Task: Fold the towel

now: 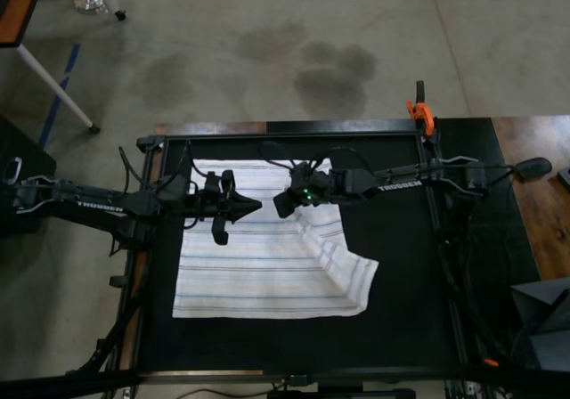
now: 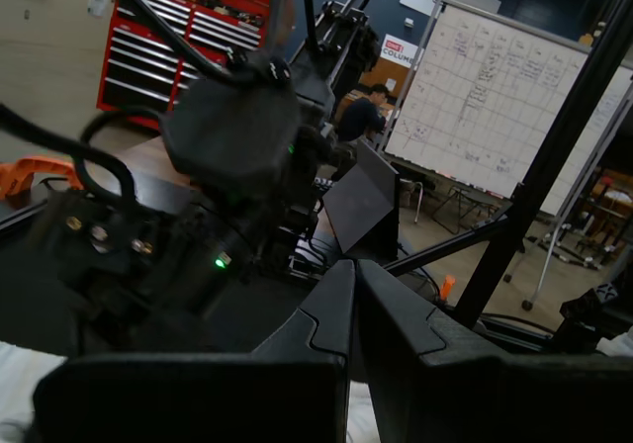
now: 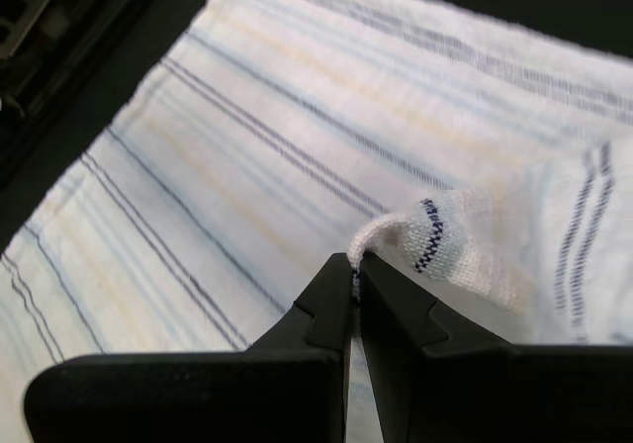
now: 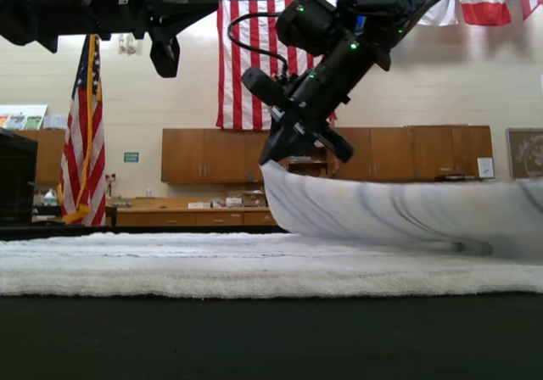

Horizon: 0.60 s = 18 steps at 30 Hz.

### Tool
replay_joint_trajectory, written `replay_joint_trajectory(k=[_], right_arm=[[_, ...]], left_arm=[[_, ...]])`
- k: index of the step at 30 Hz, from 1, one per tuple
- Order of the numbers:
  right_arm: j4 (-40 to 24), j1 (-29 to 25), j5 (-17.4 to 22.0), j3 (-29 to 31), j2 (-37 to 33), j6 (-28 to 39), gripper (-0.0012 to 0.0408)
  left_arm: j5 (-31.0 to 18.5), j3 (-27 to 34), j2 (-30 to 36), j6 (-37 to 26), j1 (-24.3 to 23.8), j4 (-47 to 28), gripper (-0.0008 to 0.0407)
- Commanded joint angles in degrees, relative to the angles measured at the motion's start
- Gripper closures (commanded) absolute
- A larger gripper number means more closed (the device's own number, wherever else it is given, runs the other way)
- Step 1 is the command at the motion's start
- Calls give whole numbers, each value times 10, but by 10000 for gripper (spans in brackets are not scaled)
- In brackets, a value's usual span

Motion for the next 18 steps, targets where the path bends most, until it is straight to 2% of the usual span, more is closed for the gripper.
replay_joint_trajectory(k=[1, 5, 9, 14, 18], right_arm=[[-2, -5, 0, 10, 4, -8, 396], [-4, -9, 0, 16, 13, -11, 395], [26, -9, 0, 3, 27, -9, 395], [42, -10, -15, 3, 50, -9, 395], [45, -10, -29, 26, 65, -10, 395]], left_arm=[[0, 0, 3, 0, 0, 0, 399], [0, 0, 2, 0, 0, 0, 399], [0, 0, 1, 0, 0, 0, 399], [0, 0, 4, 0, 0, 0, 399], [0, 0, 2, 0, 0, 0, 399]])
